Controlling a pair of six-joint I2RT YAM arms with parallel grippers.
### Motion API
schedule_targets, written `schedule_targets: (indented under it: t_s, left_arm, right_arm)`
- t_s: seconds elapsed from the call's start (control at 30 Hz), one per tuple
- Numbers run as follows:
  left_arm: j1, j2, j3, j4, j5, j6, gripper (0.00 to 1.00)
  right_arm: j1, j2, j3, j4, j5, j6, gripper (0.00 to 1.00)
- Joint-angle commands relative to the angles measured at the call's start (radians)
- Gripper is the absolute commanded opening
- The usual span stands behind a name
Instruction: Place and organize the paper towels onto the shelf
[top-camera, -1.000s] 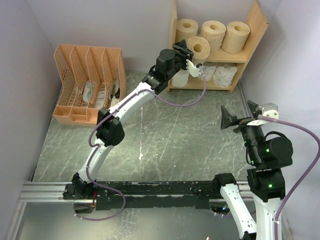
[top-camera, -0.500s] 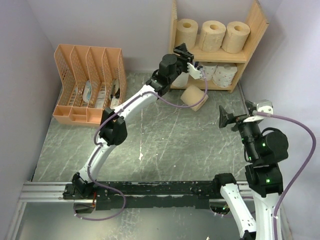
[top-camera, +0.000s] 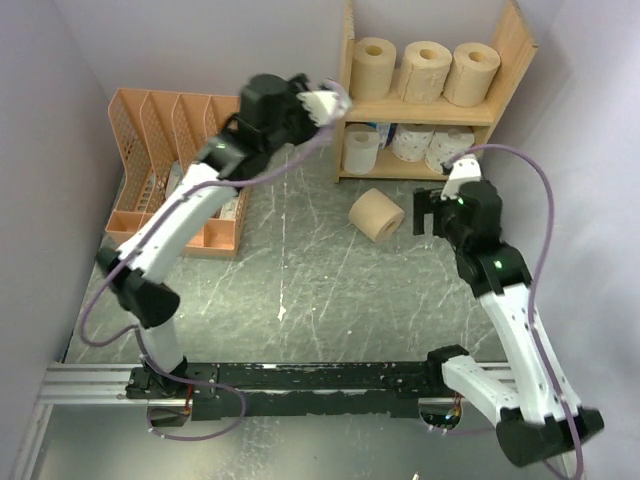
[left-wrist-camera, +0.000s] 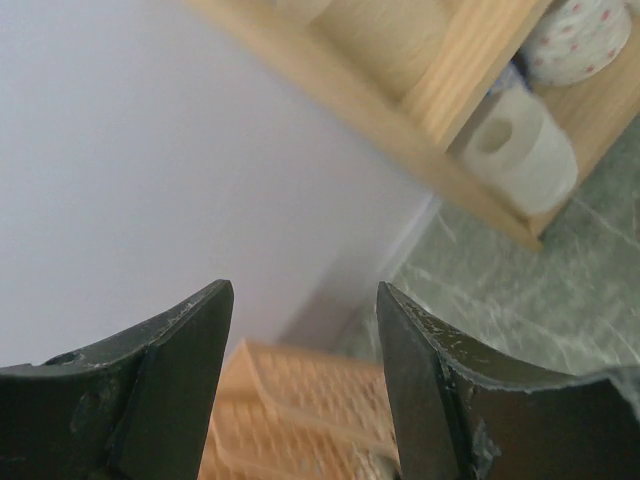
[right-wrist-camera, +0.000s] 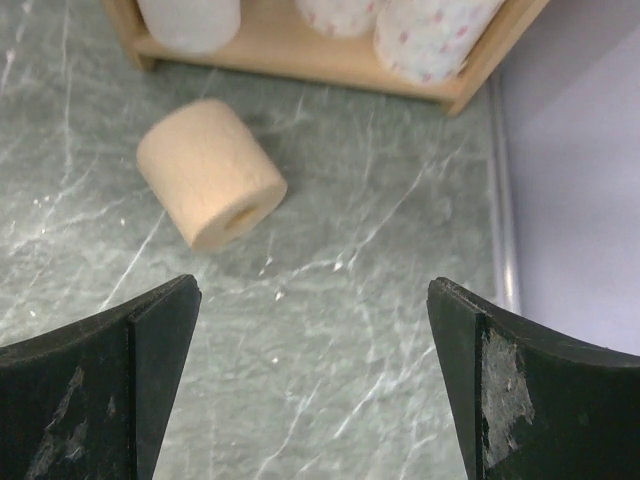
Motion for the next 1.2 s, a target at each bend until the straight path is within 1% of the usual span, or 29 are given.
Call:
schedule_targets:
  t_s: [0.0,0.07,0.17,0.2,0.27,0.37,0.47,0.5,0.6,0.73,1.03,1.17]
  left_arm:
    - [0.155,-0.103,0.009,-0.414,0.121,-0.328,0.7]
    - [0.27,-0.174,-0.045,-0.487,0.244,-0.384,0.69]
    - [0.452,-0.317,-0.236,-0.509,0.399,-0.414,0.68]
    - [0.5,-0.358,-0.338,-0.507,0.439,-0.411,0.67]
    - [0.607,-0.433,-0.479,-0.5,0.53,-0.405,0.66]
    - [0.696,-0.49,-0.625,-0.548,0.689,-0.389,0.65]
    - [0.732,-0.508,-0.712,-0.571,0.807,-0.398,0.62]
    - [0.736,-0.516,-0.737,-0.561,0.831,-0.411,0.61]
    - [0.737,-0.54,-0.78,-0.523,0.849,-0.439,0.61]
    - [0.738,-0.547,-0.781,-0.525,0.854,-0.444,0.61]
    - [0.739,-0.565,-0.813,-0.513,0.853,-0.445,0.61]
    - [0.739,-0.566,-0.828,-0.498,0.849,-0.45,0.61]
  right_arm:
    - [0.007,0.161,0.04,-0.023,-0.043,0.156,0.95]
    - [0.007,0.232,0.023,0.023,-0.145,0.221,0.82]
    - [0.008,0.273,-0.083,0.155,-0.214,0.355,0.74]
    - [0.007,0.279,-0.14,0.191,-0.224,0.418,0.72]
    - [0.007,0.288,-0.219,0.253,-0.225,0.518,0.72]
    - [0.007,0.291,-0.321,0.353,-0.217,0.673,0.72]
    - [0.009,0.297,-0.402,0.483,-0.209,0.812,0.64]
    - [0.012,0.304,-0.418,0.512,-0.197,0.851,0.64]
    - [0.03,0.339,-0.432,0.557,-0.128,0.934,0.65]
    - [0.058,0.403,-0.411,0.602,-0.039,0.997,0.65]
    - [0.063,0.554,-0.34,0.622,0.128,1.009,0.65]
    - [0.062,0.598,-0.337,0.671,0.14,0.994,0.64]
